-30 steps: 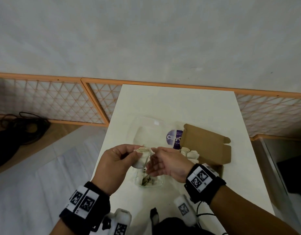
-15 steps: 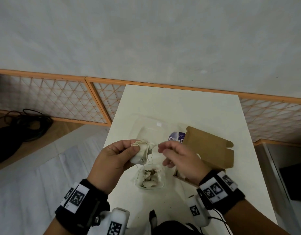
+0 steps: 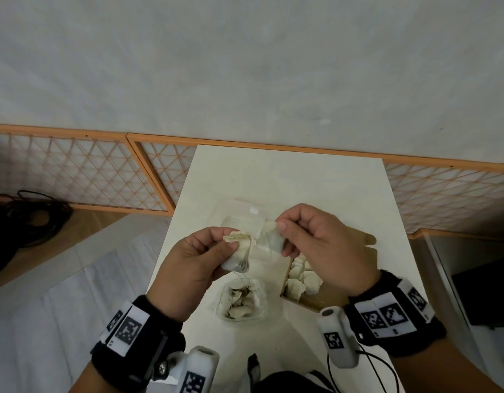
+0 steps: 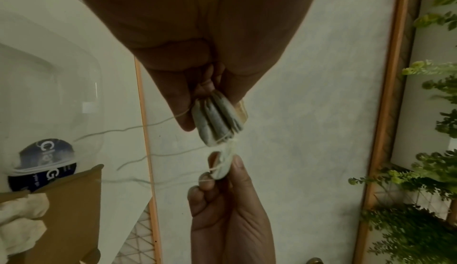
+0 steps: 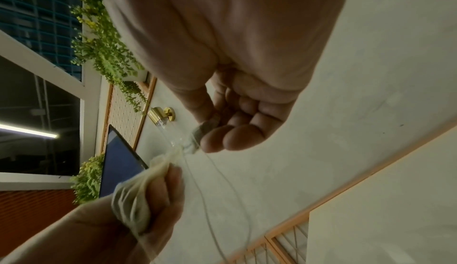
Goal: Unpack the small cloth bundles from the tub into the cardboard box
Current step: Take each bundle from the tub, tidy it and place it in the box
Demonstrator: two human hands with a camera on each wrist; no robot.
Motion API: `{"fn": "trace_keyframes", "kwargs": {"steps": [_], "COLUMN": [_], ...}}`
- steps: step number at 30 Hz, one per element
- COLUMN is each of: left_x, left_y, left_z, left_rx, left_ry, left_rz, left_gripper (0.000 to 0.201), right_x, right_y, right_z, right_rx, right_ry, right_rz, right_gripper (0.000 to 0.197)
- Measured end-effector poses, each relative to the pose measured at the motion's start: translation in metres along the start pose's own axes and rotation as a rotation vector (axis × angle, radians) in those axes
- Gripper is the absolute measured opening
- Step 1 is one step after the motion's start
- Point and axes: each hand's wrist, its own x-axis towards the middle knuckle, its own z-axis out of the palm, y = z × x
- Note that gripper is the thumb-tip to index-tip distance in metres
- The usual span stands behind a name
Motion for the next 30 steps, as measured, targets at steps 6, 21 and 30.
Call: {"fn": "trace_keyframes", "kwargs": {"steps": [6, 21, 30], "left_x": [-0.004, -0.002, -0.013], "left_y": [0.001, 0.006, 0.006], "left_z": [-0.001, 0.038, 0.039], "left_rx": [0.030, 0.217, 0.300], "left_ry": [-0.051, -0.252, -0.229], "left_rz": [-0.024, 0.117, 0.127], "left_gripper": [0.012, 0.015, 0.014], "right_x": [0.001, -0.003, 0.004], "right_y": [-0.005, -0.010, 0.005], "right_z": [-0.017, -0.004, -0.011], "right_rx": [0.136, 0.183, 0.142], "right_ry": [0.113, 0.152, 0.319], "right_rz": [-0.001, -0.088, -0.062], "right_gripper": [0.013, 0.003, 0.009]}}
